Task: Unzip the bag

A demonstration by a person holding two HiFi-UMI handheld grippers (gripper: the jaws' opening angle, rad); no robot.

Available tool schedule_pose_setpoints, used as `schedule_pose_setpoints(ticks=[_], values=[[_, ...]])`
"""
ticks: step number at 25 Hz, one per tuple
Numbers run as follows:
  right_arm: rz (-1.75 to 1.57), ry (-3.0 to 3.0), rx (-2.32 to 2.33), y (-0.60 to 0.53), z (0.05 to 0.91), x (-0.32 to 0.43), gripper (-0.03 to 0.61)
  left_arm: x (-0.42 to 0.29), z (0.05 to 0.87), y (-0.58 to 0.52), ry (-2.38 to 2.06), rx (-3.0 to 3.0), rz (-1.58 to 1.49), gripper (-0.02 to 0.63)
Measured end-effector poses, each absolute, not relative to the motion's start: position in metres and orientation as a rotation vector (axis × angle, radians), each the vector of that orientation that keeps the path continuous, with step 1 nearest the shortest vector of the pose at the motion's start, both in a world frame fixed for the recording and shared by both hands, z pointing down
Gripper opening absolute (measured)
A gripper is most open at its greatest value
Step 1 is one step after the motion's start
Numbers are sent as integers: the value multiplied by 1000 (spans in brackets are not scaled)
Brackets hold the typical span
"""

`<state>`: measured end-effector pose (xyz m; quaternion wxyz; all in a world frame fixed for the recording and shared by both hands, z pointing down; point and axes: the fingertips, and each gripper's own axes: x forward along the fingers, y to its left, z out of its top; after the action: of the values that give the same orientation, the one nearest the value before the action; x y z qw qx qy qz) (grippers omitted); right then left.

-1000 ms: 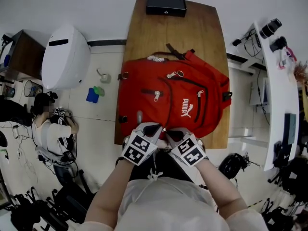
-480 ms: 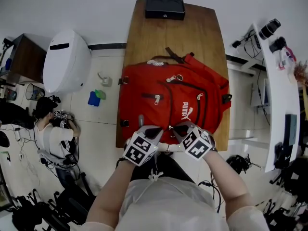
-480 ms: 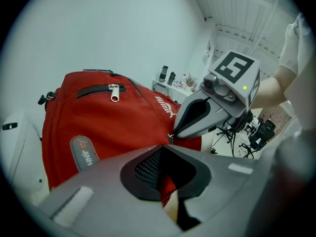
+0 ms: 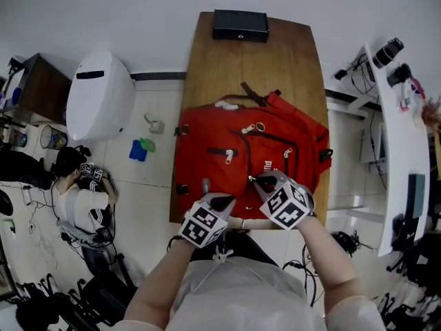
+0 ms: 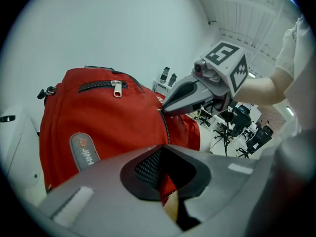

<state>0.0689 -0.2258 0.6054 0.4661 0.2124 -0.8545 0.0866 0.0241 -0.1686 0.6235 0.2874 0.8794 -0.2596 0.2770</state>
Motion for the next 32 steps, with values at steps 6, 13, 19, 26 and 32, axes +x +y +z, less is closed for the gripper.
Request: schedule_pose_setpoints(ticks=[6,13,19,26,32], values=[[188,-2131,592,-264,589,73,12,25,626,-166,-709,2338,742,6],[126,-2157,602,-314,571,68,14,25,622,-170,-724,2326,750,6],[79,-2164,589,-341,564,58,14,24,626,-170,-714,2306,737,6],[74,-2175,564,-357,569,40,14,26,623,-168,-687,2293,691,6],[27,-2173,491,-365,573,28,15,27,622,-166,-651,2302,672,6]])
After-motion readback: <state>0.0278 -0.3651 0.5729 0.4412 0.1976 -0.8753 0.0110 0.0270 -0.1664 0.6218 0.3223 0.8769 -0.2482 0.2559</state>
